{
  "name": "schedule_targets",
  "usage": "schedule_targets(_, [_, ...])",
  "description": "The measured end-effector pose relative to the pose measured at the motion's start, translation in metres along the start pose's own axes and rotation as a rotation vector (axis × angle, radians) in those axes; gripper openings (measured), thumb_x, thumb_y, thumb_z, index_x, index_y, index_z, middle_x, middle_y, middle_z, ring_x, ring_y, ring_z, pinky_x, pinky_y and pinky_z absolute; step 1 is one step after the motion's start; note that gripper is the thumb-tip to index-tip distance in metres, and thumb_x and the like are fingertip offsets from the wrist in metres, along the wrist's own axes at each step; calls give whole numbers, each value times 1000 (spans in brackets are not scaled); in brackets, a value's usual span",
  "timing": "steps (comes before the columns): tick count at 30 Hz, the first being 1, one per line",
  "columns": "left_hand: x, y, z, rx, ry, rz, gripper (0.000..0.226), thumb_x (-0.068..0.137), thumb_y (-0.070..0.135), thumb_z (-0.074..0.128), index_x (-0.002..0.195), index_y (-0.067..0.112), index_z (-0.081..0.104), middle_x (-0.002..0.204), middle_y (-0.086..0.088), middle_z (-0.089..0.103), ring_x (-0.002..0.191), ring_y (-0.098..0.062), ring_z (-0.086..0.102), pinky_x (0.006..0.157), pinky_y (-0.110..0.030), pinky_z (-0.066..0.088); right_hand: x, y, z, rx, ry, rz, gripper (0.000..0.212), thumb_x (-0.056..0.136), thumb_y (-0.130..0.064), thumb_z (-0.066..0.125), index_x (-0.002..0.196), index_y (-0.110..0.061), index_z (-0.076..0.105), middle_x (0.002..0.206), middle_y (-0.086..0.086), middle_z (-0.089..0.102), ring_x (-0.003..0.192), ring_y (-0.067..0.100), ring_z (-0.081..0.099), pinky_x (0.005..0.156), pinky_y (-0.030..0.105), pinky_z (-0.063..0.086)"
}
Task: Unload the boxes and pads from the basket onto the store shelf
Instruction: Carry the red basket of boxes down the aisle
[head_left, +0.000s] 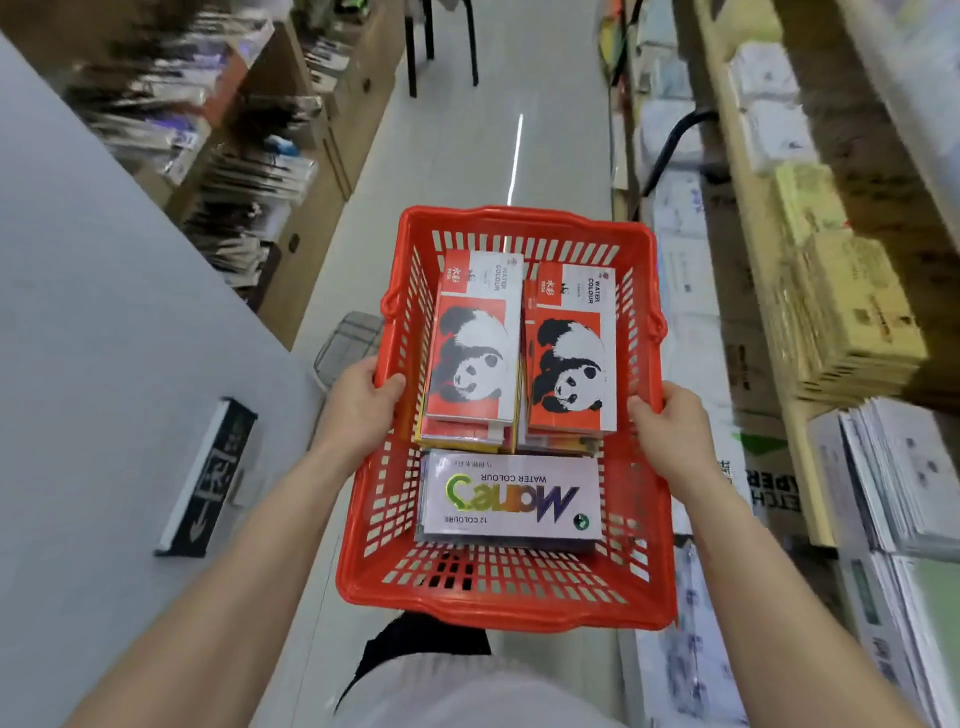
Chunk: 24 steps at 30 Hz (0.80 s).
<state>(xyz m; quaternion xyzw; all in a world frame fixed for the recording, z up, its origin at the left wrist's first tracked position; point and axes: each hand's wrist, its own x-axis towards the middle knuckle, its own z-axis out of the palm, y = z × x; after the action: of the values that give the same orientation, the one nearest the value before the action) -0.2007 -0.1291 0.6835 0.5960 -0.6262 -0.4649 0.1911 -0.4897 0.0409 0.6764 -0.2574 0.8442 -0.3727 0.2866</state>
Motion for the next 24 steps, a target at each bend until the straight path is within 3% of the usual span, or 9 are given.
schedule_targets(9, [189, 105, -5, -32, -82, 17, 15, 101, 29, 55, 109, 20, 64, 96, -2, 75, 80, -21, 74, 76, -39, 59, 160, -117, 5, -71, 83, 34, 13, 98, -13, 59, 104, -15, 70, 102, 14, 78, 92, 36, 74, 86, 49, 59])
schedule_targets(14, [308, 154, 9, -19, -75, 25, 12, 100, 21, 56, 103, 18, 68, 93, -5, 76, 80, -26, 74, 81, -45, 60, 277, -156, 25, -26, 78, 50, 16, 97, -11, 59, 108, -9, 71, 99, 12, 77, 87, 32, 74, 78, 39, 58])
schedule_targets(20, [456, 215, 29, 0, -20, -33, 12, 98, 22, 57, 96, 21, 68, 90, -3, 76, 78, -26, 75, 80, -47, 60, 445, -216, 44, 26, -4, 48, 12, 99, -13, 59, 96, -22, 65, 95, 8, 77, 76, 21, 74, 66, 33, 58])
schedule_targets(24, [544, 263, 29, -13, 30, -53, 12, 99, 24, 57, 100, 20, 68, 94, -5, 76, 81, -27, 75, 81, -48, 60, 547, -274, 50, 38, -72, 48, 11, 102, -18, 57, 111, -19, 64, 98, 7, 77, 81, 24, 76, 70, 36, 60])
